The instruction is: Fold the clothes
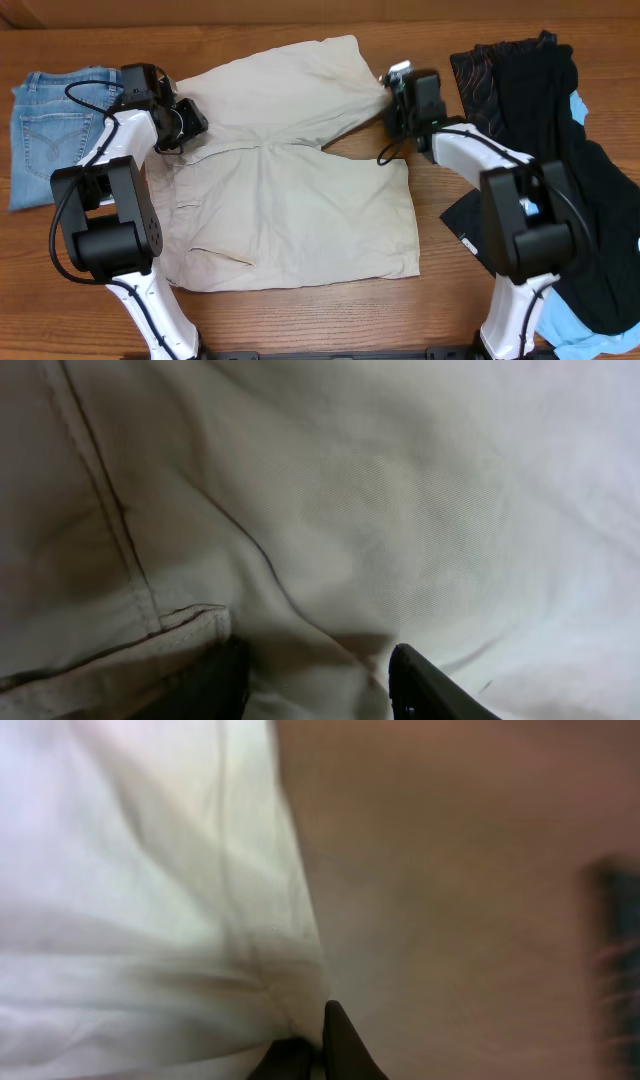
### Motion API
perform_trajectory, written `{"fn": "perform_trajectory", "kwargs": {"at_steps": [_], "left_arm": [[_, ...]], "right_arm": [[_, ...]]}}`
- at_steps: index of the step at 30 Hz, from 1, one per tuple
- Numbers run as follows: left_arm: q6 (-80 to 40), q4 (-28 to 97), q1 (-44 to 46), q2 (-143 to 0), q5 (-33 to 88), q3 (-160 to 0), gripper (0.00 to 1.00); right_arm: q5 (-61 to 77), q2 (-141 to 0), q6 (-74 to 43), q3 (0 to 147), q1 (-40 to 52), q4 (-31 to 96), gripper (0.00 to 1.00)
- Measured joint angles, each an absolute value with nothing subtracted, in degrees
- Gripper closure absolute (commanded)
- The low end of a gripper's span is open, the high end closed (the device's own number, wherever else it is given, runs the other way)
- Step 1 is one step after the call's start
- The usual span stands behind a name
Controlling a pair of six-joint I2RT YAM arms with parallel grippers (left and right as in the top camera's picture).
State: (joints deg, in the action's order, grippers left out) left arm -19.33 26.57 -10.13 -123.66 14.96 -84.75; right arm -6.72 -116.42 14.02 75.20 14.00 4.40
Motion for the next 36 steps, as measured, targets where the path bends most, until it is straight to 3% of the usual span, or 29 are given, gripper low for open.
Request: {"fn": "perform_trajectory", "kwargs": {"at_steps": [2,5,6,9,10,13,16,17,22,26,32,36], "left_arm": [[-19.3,26.7,-10.1,-123.7,14.8,-84.8,0.50],[-19.3,27.2,-9.5,-123.6,14.8,-84.9,0.50],[-19.3,27.3,-9.3,-123.6,14.7,-84.9,0.50],[-19.3,27.4,-9.1,-123.6,14.3,-84.9,0.50],[-19.3,27.4,-9.1,-123.6,14.3,-85.0,0.49],[-19.3,27.4,-9.1,-123.6,14.4,-85.0,0.36],[-18.9,27.7,-9.0,-123.5,14.9,-85.2,0.28],[-18.5,27.7,-8.9,-123.5,14.9,-85.2,0.28],[-15.3,29.0,-8.6,-123.4,15.7,-85.8,0.17],[-13.2,37.2,-8.6,-123.3,16.0,-88.2,0.11],[-10.6,58.6,-8.0,-122.1,16.5,-90.5,0.04],[-10.5,68.4,-6.7,-120.4,16.5,-90.6,0.02]], "right_arm": [[-7.9,-112.0,15.7,76.7,14.4,4.3,0.96],[-8.6,-107.4,17.1,78.6,15.0,6.1,0.82],[-9.4,-106.3,17.4,79.1,15.0,7.4,0.82],[-11.4,-105.3,18.1,79.9,14.5,16.8,0.80],[-11.9,-105.6,18.1,79.8,14.1,19.1,0.74],[-13.0,-106.6,18.2,78.5,11.8,23.5,0.70],[-13.7,-106.6,17.0,77.1,8.6,25.4,0.68],[-13.8,-106.7,16.2,77.1,7.8,26.0,0.61],[-10.1,-106.7,14.4,77.1,6.7,33.1,0.56],[-3.0,-106.7,12.4,77.0,6.9,43.4,0.38],[2.0,-106.7,3.2,76.8,6.9,57.1,0.30],[4.8,-106.7,0.2,76.7,6.9,64.0,0.30]]}}
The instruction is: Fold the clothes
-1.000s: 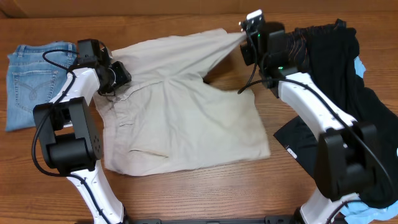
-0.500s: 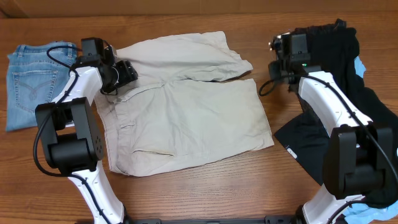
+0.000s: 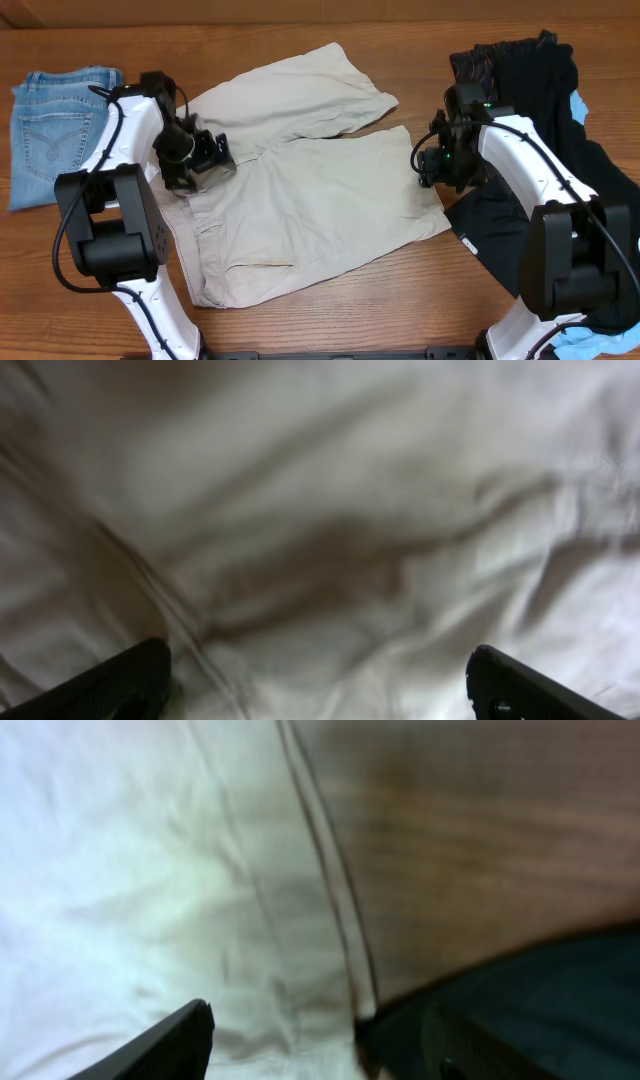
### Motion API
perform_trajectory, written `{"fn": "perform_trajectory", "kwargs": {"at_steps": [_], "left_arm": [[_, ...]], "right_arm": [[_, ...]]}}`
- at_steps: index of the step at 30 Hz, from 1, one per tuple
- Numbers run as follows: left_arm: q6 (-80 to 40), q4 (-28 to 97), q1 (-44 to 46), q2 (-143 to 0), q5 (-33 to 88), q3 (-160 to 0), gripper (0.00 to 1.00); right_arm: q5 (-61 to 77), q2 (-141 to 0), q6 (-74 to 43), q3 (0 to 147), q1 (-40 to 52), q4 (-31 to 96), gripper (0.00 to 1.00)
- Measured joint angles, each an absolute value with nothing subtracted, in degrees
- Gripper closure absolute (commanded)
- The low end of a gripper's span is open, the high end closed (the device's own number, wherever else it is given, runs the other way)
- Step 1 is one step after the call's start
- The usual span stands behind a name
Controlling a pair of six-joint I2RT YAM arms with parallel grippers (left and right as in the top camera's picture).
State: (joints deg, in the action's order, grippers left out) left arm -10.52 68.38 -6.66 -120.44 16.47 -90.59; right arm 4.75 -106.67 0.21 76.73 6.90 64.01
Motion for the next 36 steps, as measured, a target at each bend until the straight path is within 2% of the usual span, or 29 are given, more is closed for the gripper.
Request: {"fn": "perform_trajectory", "kwargs": {"at_steps": [7,14,22,26,33,36], "left_arm": [[-13.4,70.7,-5.2,-120.1,11.3,-90.6,0.02],[-14.6,73.1,-4.9,-120.1,9.1,-90.1,0.02],[-16.1,72.4,0.2,-120.1,7.8,-83.9,0.00],[-19.2,67.2,3.3,-118.5,4.3,-78.8,0.00],[-20.9,56.7,2.3,-114.7,2.1,-73.7,0.03],[-19.6,43.4,0.9,-114.1,-1.2,-73.9,0.05]], "right_arm": [[6.9,-106.7,-1.4,76.7,6.9,68.6,0.34],[7.3,-106.7,-2.5,76.6,6.9,70.5,0.33],[7.3,-106.8,-3.1,67.4,6.9,64.1,0.30],[7.3,-106.8,-3.7,65.4,6.9,62.5,0.32],[7.3,-106.8,-5.8,65.2,6.9,63.0,0.36],[7.3,-106.8,-6.5,65.2,6.9,63.3,0.36]]}}
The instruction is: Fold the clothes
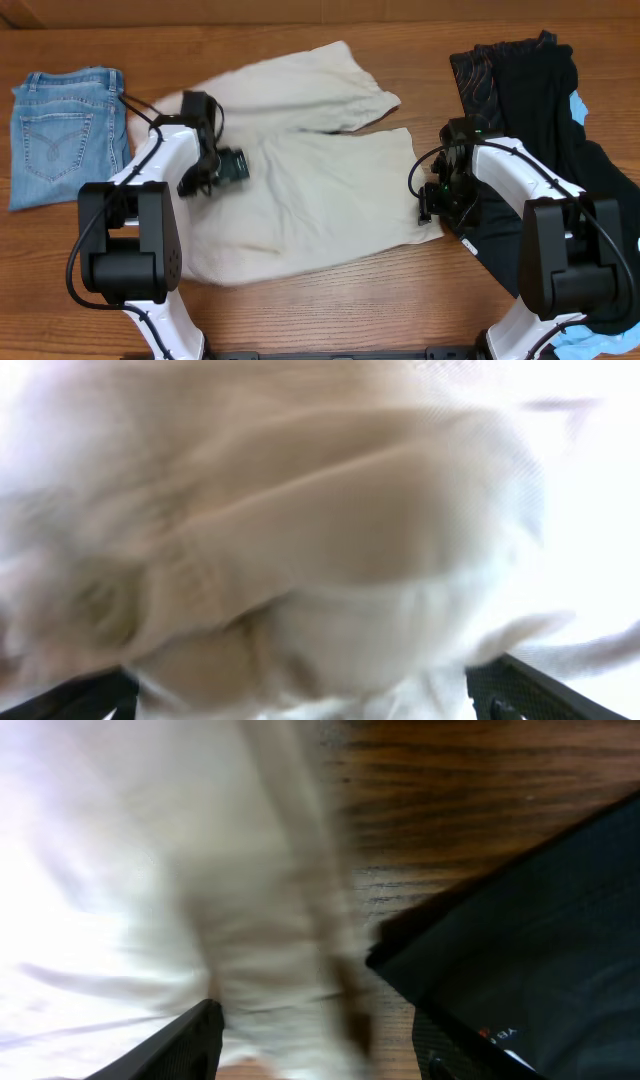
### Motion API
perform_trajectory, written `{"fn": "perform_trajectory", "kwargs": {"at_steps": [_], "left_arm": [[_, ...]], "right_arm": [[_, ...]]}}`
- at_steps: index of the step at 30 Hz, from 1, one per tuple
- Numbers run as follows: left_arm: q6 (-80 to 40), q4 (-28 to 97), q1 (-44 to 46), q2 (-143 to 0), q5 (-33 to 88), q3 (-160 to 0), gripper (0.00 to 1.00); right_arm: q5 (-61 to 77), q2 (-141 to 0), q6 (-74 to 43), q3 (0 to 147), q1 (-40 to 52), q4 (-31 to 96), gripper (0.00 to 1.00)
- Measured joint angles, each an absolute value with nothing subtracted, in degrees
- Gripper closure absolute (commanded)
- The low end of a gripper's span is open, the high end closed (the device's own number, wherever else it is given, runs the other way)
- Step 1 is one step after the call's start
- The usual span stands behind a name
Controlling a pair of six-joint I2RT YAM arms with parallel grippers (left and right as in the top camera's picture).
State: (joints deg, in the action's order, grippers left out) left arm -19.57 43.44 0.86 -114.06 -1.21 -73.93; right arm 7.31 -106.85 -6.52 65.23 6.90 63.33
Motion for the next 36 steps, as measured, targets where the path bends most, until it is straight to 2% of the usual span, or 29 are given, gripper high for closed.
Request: {"fn": "perform_trajectory", "kwargs": {"at_steps": [4,8,10,14,17,26,29,31,34,36], "left_arm": [[-16.4,31.9,-0.3,-115.3,-2.2,-74.6,0.04],[-14.7,30.5,-0.4,-116.2,-2.3,-75.7,0.03],[-14.3,36.9,-0.4,-117.1,-1.8,-78.6,0.00],[-13.7,57.8,-0.4,-118.3,-1.5,-86.4,0.00],[-14.7,68.7,-0.4,-118.3,-1.8,-91.5,0.00],[-20.2,76.4,-0.4,-111.9,-5.4,-93.8,0.00],[-21.3,76.7,-0.4,-107.7,-5.5,-92.2,0.00],[-22.1,75.9,-0.4,-104.9,-5.4,-89.1,0.00],[-22.7,73.2,-0.4,-102.0,-5.4,-83.5,0.00],[-23.5,70.2,-0.4,-99.7,-5.4,-77.9,0.00]], "right_arm": [[7.4,-106.8,-7.0,65.2,6.9,63.3,0.36],[7.5,-106.8,-7.3,65.2,6.9,63.2,0.36],[7.6,-106.8,-7.3,65.2,6.9,63.0,0.36],[9.6,-106.8,-7.3,65.1,6.9,62.1,0.35],[10.9,-106.8,-7.2,65.1,6.9,62.3,0.36],[16.5,-106.8,-5.7,63.4,6.9,64.2,0.37],[17.6,-106.8,-5.7,61.0,6.9,63.3,0.41],[18.7,-106.5,-5.8,60.4,6.8,62.5,0.52],[20.8,-106.1,-6.0,59.4,6.8,60.2,0.74],[22.2,-106.1,-6.0,59.0,6.8,58.1,0.83]]}}
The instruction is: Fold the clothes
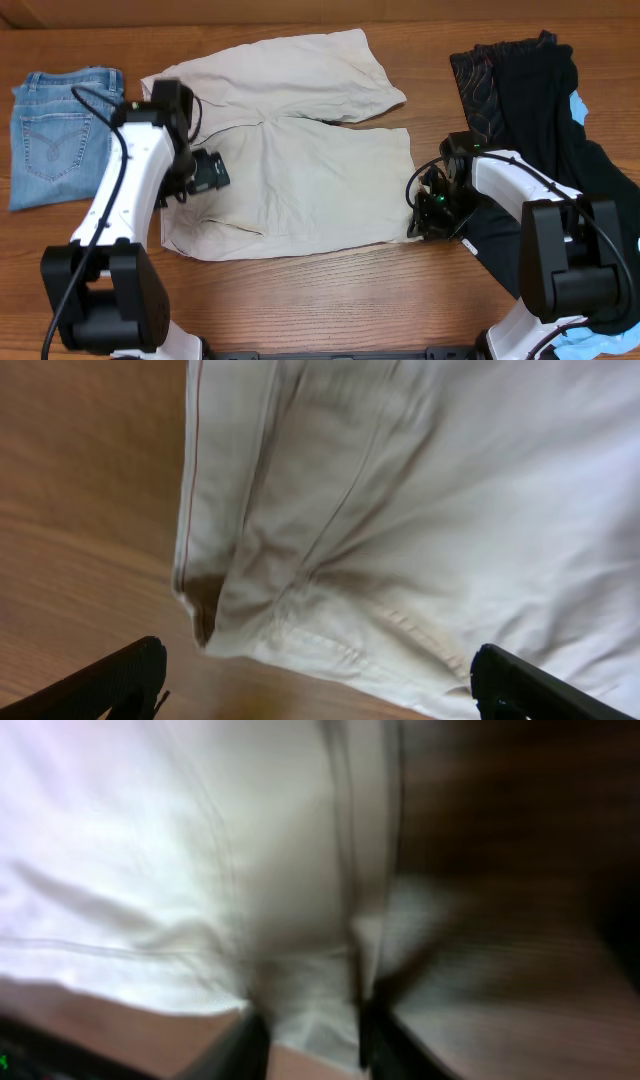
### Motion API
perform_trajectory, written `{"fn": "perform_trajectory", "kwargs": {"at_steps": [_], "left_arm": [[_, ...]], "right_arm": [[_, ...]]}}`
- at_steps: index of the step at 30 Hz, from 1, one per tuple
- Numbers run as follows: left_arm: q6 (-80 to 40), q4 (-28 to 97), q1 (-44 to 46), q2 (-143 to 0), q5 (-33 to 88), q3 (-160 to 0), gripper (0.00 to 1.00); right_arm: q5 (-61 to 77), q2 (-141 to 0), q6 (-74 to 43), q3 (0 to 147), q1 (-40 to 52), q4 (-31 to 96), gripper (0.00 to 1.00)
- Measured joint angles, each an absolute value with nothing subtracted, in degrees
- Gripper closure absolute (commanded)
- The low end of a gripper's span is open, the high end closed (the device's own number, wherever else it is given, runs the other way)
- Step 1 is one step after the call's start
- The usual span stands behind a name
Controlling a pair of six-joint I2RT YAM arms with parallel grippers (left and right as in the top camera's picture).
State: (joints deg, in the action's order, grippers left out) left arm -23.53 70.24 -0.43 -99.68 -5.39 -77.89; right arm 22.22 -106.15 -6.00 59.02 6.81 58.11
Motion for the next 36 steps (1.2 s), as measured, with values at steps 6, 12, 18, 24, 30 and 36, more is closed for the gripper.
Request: {"fn": "perform_trajectory", "kwargs": {"at_steps": [6,12,18,24,30,36], "left_arm": [[-25.9,66.1,-0.4,-94.7,-5.4,-66.8,0.00],[-32.4,65.5,-0.4,-91.2,-7.8,-59.6,0.00],[-38.2,57.5,-0.5,-88.7,-10.8,-53.0,0.00],[-40.5,49.2,-1.1,-88.6,-10.8,-48.6,0.04],[-43.8,46.1,-1.2,-88.6,-10.9,-47.8,0.28],[-45.1,45.8,-1.2,-88.6,-12.3,-47.1,0.56]], "right_arm": [[23.0,-106.2,-6.3,58.7,6.8,56.8,0.93],[23.2,-106.2,-6.2,58.7,6.8,56.6,0.93],[23.2,-106.2,-6.2,58.7,6.8,56.5,0.93],[23.2,-106.2,-6.2,58.7,6.8,56.4,0.93],[23.2,-106.2,-6.2,58.7,6.8,56.2,0.92],[23.3,-106.2,-6.2,58.7,6.8,56.1,0.92]]}}
